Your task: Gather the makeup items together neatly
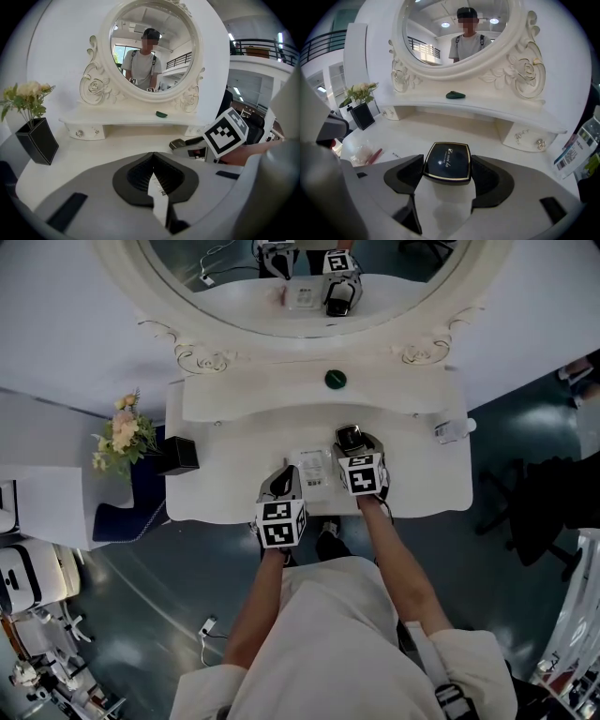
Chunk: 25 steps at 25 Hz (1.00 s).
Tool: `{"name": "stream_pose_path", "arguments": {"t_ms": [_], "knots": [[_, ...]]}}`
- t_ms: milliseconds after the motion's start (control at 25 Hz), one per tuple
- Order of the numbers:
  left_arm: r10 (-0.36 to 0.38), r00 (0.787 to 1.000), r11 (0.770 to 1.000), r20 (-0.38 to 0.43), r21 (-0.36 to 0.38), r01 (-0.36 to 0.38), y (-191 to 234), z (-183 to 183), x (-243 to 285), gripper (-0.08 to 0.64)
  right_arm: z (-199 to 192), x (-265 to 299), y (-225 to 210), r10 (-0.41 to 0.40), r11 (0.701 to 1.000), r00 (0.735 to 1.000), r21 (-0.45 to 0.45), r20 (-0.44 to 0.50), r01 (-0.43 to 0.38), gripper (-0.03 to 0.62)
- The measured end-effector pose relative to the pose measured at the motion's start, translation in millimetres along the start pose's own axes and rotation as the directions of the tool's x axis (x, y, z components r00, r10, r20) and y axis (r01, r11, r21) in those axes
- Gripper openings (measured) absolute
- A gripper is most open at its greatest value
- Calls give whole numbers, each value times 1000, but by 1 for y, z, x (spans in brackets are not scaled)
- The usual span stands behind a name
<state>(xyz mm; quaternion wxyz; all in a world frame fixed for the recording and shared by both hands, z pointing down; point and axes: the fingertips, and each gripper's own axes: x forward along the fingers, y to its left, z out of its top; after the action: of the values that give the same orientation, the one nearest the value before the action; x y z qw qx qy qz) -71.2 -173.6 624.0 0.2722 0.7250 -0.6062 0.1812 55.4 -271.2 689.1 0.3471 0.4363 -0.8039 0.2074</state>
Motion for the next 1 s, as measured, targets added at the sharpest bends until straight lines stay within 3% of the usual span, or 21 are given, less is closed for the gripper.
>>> {"name": "stream_pose_path", "arguments": {"t_ms": [480,1000], "knots": [[75,997,994,-2,-76,-75,11,-29,-26,15,-62,-35,12,-10,998,1000,54,-17,11,325],[146,989,979,2,-142,-144,16,-54,-55,15,-75,-34,18,-38,999,999,17,-38,38,325]]}}
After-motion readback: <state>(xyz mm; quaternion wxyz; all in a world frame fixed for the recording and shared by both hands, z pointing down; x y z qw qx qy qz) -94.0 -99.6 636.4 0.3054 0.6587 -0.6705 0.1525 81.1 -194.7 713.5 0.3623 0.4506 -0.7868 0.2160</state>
